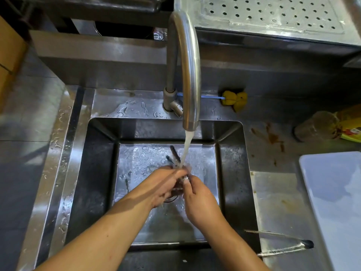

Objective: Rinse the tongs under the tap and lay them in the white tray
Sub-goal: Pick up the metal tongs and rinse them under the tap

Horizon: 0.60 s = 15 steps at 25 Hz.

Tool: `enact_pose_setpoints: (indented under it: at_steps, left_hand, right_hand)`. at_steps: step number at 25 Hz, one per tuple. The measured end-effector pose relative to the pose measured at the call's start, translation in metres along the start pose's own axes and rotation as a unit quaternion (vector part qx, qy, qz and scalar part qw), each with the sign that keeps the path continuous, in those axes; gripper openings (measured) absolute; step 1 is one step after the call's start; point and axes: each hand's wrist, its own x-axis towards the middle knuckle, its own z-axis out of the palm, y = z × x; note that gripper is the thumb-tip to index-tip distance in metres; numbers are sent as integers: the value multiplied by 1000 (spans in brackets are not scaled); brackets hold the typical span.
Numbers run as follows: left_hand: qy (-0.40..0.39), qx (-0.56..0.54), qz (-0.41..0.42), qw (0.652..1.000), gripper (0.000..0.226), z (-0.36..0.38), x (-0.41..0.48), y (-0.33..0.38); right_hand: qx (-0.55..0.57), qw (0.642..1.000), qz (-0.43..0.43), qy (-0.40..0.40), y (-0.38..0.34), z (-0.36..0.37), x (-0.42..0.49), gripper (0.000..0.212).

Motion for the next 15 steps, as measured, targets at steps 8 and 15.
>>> enact_pose_setpoints:
  at_steps: [8,15]
  left_hand:
    - [75,-46,2,996,29,-19,13,11]
    - [118,61,-22,991,23,-46,15,0]
  right_hand:
    - [-102,990,-75,64,-77,-28,43,33]
    - [292,955,-32,27,-162,-54,79,27]
